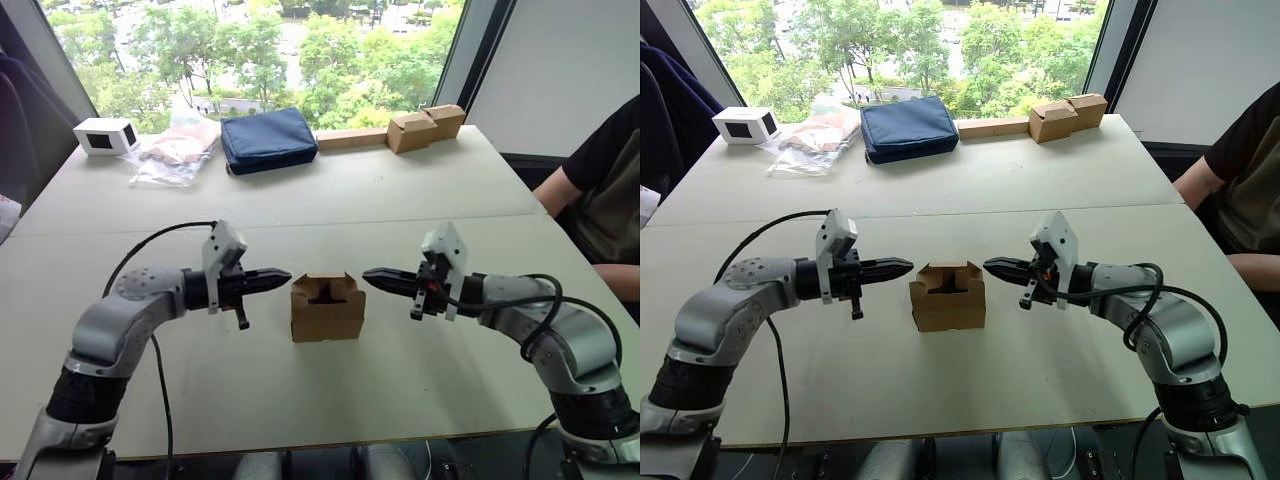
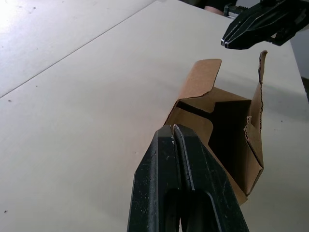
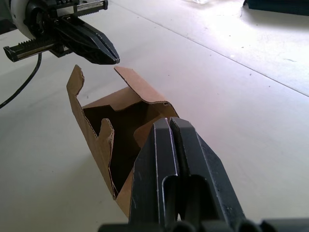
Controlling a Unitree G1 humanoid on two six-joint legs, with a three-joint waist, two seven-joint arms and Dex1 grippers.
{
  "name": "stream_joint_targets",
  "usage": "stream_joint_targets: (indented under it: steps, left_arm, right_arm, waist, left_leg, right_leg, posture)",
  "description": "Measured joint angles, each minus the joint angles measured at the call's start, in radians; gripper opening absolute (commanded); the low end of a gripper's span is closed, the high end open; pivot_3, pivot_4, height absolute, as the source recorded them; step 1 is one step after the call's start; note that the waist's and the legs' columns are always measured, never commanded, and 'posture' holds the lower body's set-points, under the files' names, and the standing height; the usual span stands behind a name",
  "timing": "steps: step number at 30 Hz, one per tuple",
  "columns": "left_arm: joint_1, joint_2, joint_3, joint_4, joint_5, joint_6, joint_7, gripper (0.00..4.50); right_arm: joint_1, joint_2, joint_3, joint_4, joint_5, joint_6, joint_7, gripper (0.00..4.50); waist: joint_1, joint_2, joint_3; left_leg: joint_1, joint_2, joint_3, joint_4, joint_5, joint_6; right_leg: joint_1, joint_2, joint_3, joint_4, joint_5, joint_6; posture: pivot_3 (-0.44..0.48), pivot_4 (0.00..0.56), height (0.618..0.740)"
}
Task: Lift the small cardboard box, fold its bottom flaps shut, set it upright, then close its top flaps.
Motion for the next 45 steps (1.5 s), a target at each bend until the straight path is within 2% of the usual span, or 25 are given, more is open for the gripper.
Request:
stream_joint_targets:
  steps: [8,17,29,45]
  left_arm:
    - [0.001,-0.019,-0.093,0.014,0.068,-0.074,-0.021,0.04]
    - [0.011,-0.025,-0.126,0.045,0.117,-0.144,-0.036,0.04]
    - [0.011,-0.038,-0.124,0.040,0.124,-0.139,-0.029,0.04]
    - [-0.026,-0.041,-0.095,0.008,0.064,-0.064,-0.001,0.04]
  right_arm:
    - [-0.015,0.009,0.119,0.023,-0.082,-0.062,0.008,0.00]
    - [0.010,0.008,0.178,0.049,-0.161,-0.126,0.024,0.00]
    - [0.010,0.019,0.169,0.056,-0.174,-0.135,0.029,0.00]
    - [-0.005,0.025,0.110,0.042,-0.111,-0.092,0.028,0.00]
  waist:
    - [0.000,0.000,0.000]
    - [0.000,0.000,0.000]
    - [0.000,0.000,0.000]
    - [0.000,0.000,0.000]
  left_leg:
    - [0.000,0.000,0.000,0.000,0.000,0.000]
    - [0.000,0.000,0.000,0.000,0.000,0.000]
    - [0.000,0.000,0.000,0.000,0.000,0.000]
    - [0.000,0.000,0.000,0.000,0.000,0.000]
  right_leg:
    - [0.000,0.000,0.000,0.000,0.000,0.000]
    - [0.000,0.000,0.000,0.000,0.000,0.000]
    - [0.000,0.000,0.000,0.000,0.000,0.000]
    - [0.000,0.000,0.000,0.000,0.000,0.000]
  posture:
    - [0.000,0.150,0.740]
    - [0.000,0.150,0.740]
    - [0.000,0.150,0.740]
    - [0.000,0.150,0.740]
